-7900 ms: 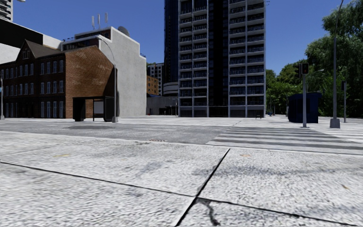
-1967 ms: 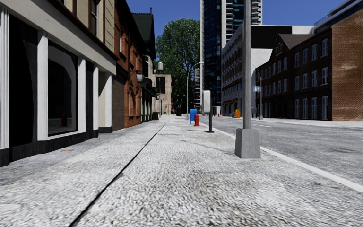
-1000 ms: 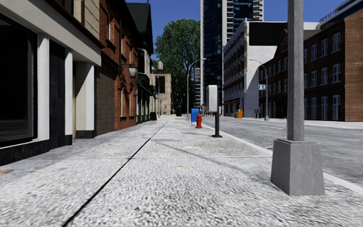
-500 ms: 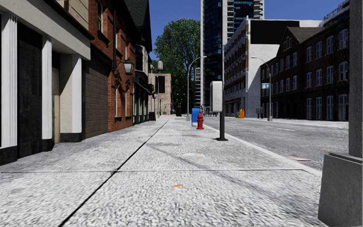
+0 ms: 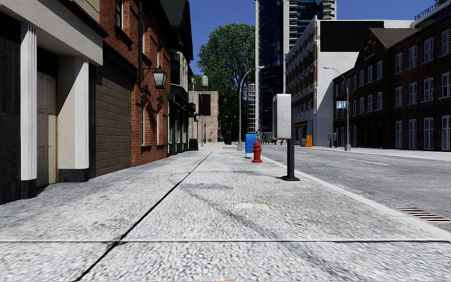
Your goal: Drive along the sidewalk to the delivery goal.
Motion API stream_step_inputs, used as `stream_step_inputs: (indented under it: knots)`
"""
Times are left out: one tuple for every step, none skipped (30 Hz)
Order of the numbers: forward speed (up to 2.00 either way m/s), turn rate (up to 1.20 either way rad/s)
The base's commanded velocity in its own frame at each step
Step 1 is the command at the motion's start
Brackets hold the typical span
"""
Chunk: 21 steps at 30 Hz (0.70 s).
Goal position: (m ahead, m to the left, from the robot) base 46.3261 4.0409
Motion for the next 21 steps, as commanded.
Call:
stream_step_inputs:
  knots:
    - [1.47, 0.00]
    - [1.47, 0.00]
    - [1.47, 0.00]
    - [1.47, 0.00]
    - [1.47, 0.00]
    - [1.47, 0.00]
    - [1.47, 0.00]
    - [1.47, 0.00]
    - [1.47, 0.00]
    - [1.47, 0.00]
    - [1.47, 0.00]
    - [1.47, 0.00]
    - [1.47, 0.00]
    - [1.47, 0.00]
    - [1.47, 0.00]
    - [1.47, 0.00]
    - [1.47, 0.00]
    - [1.47, 0.00]
    - [1.47, 0.00]
    - [1.47, 0.00]
    - [1.47, 0.00]
